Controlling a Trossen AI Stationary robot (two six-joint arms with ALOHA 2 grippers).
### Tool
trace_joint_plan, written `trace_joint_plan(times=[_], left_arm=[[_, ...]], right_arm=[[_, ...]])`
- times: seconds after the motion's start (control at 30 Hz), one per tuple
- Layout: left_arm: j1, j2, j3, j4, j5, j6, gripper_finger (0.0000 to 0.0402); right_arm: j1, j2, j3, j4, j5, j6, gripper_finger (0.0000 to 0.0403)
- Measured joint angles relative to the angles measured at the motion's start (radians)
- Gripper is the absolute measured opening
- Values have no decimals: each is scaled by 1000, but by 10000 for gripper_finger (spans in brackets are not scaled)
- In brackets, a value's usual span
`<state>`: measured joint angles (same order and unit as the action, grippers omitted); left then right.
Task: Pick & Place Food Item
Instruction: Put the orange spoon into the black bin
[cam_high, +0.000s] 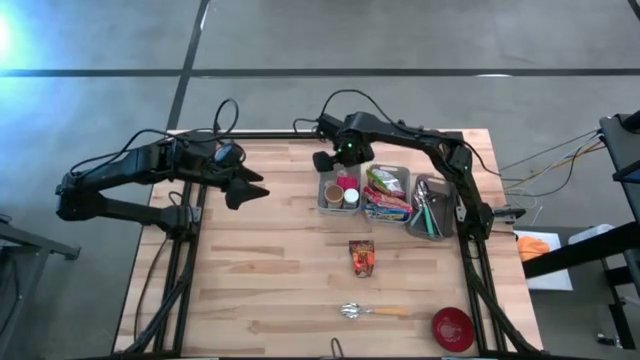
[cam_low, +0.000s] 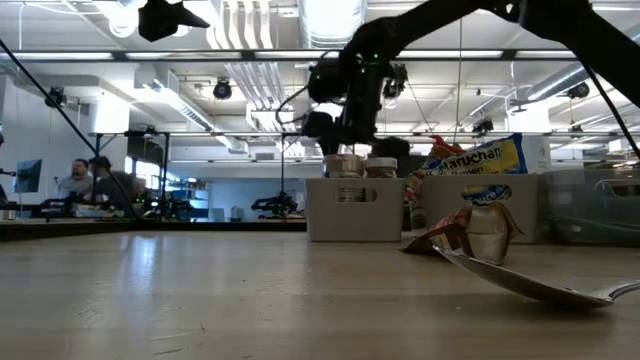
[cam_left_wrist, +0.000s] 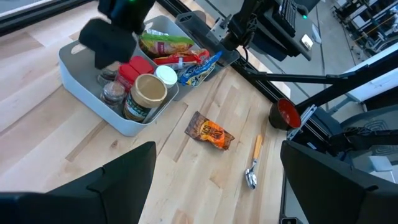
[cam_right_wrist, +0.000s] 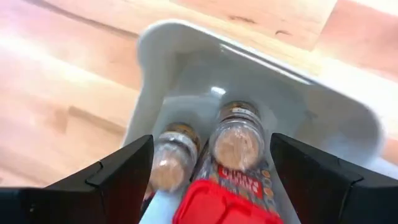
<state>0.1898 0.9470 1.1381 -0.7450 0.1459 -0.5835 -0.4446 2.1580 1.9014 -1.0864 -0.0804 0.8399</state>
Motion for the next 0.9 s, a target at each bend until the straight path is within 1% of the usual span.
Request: trace_joint_plan(times=[0.2, 0.33, 0.4, 0.47, 0.57, 0.7, 0.9], left_arm=[[0, 0, 0, -8, 0, -16, 349], [0, 0, 0, -29, 0, -53, 349], [0, 0, 0, -35, 1, -59, 349], [0, 0, 0, -35, 0, -71, 349], [0, 0, 0, -35, 0, -79, 349], [1, 0, 0, -40, 0, -75, 349], [1, 5, 0, -39, 3, -66, 349]], right_arm=[[22, -3, 153, -180, 15, -87, 320], [80, -12, 244, -364, 63, -139, 320], [116, -21, 276, -444, 98, -139, 320], [155, -39, 288, -490, 110, -121, 320], [218, -90, 269, -482, 110, -86, 320], [316, -192, 192, -485, 97, -5, 320], [473, -371, 28, -484, 99, 239, 320]])
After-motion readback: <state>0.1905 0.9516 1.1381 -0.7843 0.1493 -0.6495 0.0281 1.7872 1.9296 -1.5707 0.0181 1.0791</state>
